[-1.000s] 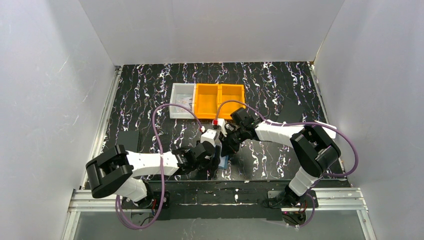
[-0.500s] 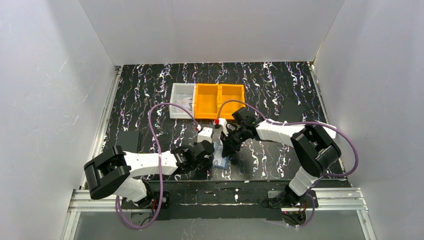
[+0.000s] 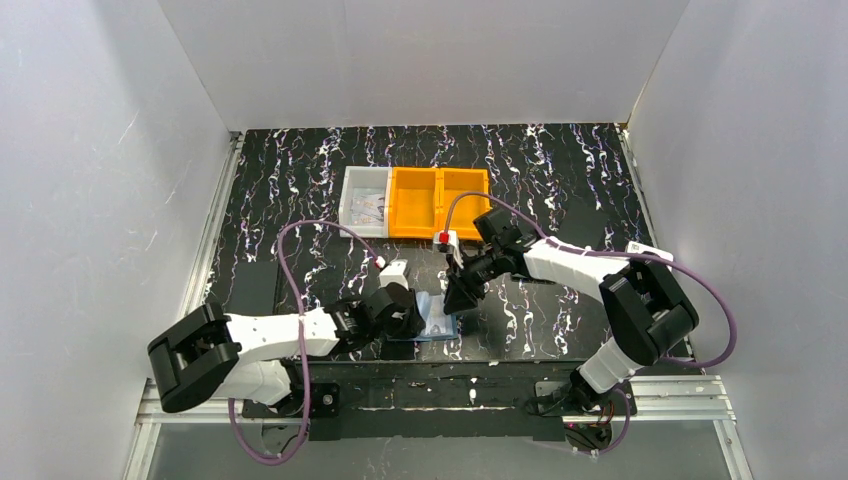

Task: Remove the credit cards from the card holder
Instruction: Open the card holder at the center of the board.

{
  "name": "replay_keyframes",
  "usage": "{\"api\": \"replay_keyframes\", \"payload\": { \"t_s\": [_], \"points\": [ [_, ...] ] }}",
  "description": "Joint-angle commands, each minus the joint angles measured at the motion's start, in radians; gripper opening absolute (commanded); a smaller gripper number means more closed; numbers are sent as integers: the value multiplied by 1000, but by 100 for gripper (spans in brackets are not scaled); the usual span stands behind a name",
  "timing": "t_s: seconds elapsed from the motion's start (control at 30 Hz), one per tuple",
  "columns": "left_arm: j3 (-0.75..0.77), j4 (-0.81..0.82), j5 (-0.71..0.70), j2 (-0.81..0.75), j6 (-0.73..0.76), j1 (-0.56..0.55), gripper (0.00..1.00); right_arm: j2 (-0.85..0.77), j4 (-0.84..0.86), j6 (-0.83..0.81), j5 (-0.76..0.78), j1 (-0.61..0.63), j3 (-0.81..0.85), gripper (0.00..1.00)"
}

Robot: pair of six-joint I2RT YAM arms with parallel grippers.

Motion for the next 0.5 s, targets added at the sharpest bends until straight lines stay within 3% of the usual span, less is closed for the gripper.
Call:
{"api": "replay_keyframes", "payload": {
  "t_s": [0.0,0.23,0.37,0.47],
  "points": [
    [-49,48,69,-72,-95,11,19,5,25,21,-16,16,13,40],
    [-119,109,89,-89,-155,29,19,111,-5,72,154,63,136,29],
    [-145,136,95,-87,-172,35,19,159,0,87,178,86,161,30],
    [-156,147,100,-87,-173,40,19,185,14,110,151,92,163,36]
  ]
}}
